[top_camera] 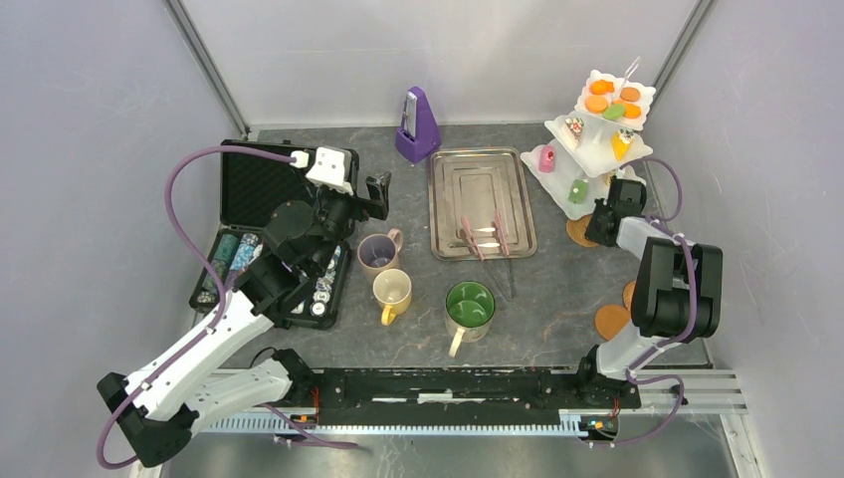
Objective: Serve the afternoon tea
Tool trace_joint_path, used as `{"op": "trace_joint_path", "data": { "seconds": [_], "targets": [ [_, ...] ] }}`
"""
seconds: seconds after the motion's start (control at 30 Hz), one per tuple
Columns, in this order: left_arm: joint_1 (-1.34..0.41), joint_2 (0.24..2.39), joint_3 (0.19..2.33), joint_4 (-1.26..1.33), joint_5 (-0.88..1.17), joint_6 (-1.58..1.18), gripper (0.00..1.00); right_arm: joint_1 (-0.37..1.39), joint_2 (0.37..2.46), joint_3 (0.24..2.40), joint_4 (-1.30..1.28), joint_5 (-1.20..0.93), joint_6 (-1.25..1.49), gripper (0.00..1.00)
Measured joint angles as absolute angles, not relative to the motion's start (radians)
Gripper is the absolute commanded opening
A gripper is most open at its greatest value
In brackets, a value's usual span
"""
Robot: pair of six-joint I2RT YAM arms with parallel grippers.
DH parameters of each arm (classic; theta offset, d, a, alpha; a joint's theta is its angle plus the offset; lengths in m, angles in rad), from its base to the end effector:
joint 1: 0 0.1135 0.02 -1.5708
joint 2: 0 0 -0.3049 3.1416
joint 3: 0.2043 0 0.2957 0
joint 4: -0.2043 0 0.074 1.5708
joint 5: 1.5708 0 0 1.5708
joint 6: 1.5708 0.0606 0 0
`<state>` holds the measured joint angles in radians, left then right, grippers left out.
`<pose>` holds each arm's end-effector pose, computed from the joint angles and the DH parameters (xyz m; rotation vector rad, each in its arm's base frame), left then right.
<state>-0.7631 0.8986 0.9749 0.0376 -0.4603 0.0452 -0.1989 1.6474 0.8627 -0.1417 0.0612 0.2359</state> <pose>0.1933 -0.1476 0.4485 0.2163 1.4577 -0.2486 0.3633 -0.0770 0.1478 0.5632 2.4314 -0.0610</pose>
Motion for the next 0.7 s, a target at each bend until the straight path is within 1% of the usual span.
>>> {"op": "trace_joint_path", "data": {
  "seconds": [0.17, 0.5, 0.57, 0.7],
  "targets": [
    [-0.763, 0.908, 0.975, 0.038, -0.46, 0.045, 1.0, -0.198, 1.642, 0.855, -0.135, 0.072, 0.241, 0.23],
    [-0.763, 0.91, 0.975, 0.038, -0.459, 0.045, 1.0, -0.218, 1.574, 0.776, -0.12, 0.156, 0.24, 0.24],
    [-0.763, 0.91, 0.975, 0.038, -0.459, 0.045, 1.0, -0.218, 1.574, 0.776, -0.118, 0.156, 0.239, 0.29],
    [-0.764, 0.909, 0.975, 0.038, -0.459, 0.045, 1.0, -0.222, 1.568, 0.776, -0.123, 0.151, 0.226, 0.55]
  ]
}}
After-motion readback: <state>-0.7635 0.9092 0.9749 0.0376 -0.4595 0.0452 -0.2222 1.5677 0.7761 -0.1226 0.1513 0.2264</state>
